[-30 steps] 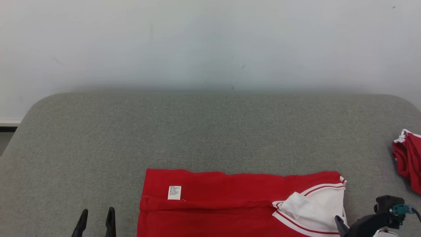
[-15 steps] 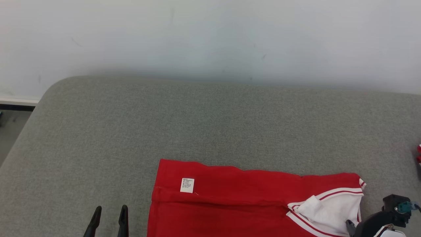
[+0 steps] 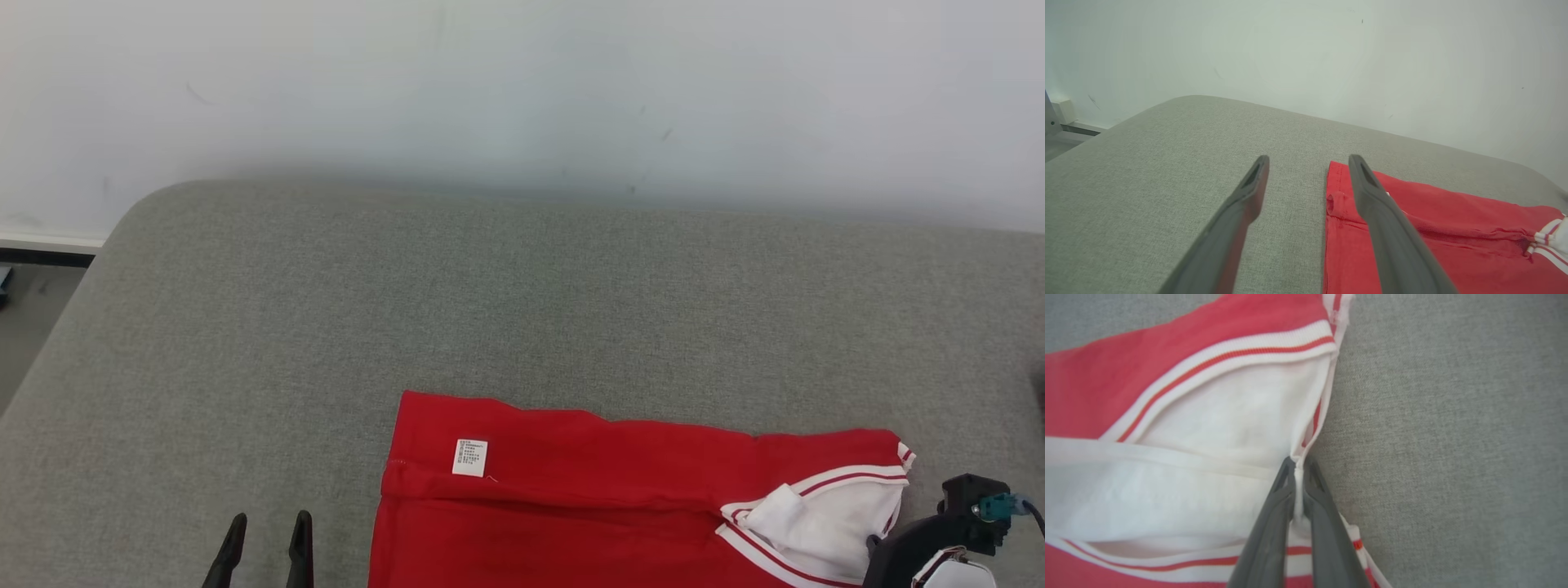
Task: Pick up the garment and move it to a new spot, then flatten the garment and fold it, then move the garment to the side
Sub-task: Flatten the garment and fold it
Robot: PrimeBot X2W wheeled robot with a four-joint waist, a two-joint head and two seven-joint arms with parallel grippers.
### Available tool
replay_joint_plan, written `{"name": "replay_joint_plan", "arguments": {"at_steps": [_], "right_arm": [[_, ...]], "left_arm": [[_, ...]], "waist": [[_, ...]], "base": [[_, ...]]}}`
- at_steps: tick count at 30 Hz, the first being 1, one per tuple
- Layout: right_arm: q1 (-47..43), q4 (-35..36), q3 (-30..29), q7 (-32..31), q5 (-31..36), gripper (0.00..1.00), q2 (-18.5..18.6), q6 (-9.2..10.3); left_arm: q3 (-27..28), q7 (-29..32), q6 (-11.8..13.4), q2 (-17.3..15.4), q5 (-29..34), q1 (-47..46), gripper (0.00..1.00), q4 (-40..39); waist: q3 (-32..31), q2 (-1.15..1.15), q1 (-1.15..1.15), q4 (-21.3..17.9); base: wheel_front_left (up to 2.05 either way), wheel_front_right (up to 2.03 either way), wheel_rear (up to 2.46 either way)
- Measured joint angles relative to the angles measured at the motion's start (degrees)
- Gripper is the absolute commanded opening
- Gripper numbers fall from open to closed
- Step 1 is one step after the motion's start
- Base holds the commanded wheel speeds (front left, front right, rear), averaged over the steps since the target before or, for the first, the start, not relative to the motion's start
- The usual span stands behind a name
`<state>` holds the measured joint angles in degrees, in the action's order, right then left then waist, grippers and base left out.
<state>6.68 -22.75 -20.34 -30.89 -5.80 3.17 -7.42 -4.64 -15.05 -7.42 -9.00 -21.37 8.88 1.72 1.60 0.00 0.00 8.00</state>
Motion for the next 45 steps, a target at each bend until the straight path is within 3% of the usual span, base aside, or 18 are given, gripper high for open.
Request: {"name": "replay_joint_plan", "arguments": {"at_steps": [8,14,22,27,36,45], "right_arm": [[1.7,2.8,-9.3,3.2,5.0,0.0,-0.2,-0.14],[1.0,7.7,-14.2,2.2,7.5,0.0,0.7,-0.14],[-2.1,14.2,-16.7,-0.4,9.1,0.0,1.3,-0.14],[-4.9,17.8,-11.7,-2.5,9.2,0.0,1.3,-0.13],[-8.1,28.4,6.5,-7.9,1.3,0.0,0.3,-0.12],[-6.5,23.9,22.5,-7.7,-2.7,0.0,-0.2,-0.12]], "left_arm": [[0.4,0.0,-0.1,0.3,-0.1,0.0,1.0,0.2],[0.6,0.0,-0.1,0.7,-0.1,0.1,1.0,0.1],[0.3,0.0,-0.1,1.3,-0.3,0.2,1.0,0.3],[0.1,0.0,-0.1,1.3,-0.4,0.2,1.0,0.7],[0.1,0.0,-0.1,1.2,-0.5,0.3,1.0,0.9],[-0.5,0.0,-0.1,1.0,-0.8,0.2,1.0,1.3]], "waist": [[-0.7,0.01,0.0,-1.6],[-1.1,0.01,0.0,-2.6],[-1.5,0.01,0.0,-3.0],[-2.0,0.01,0.0,-3.1],[-2.5,0.01,0.0,-3.1],[-2.6,0.0,0.0,-2.7]], "base": [[0.0,0.0,0.0],[0.0,0.0,0.0],[0.0,0.0,0.0],[0.0,0.0,0.0],[0.0,0.0,0.0],[0.0,0.0,0.0]]}}
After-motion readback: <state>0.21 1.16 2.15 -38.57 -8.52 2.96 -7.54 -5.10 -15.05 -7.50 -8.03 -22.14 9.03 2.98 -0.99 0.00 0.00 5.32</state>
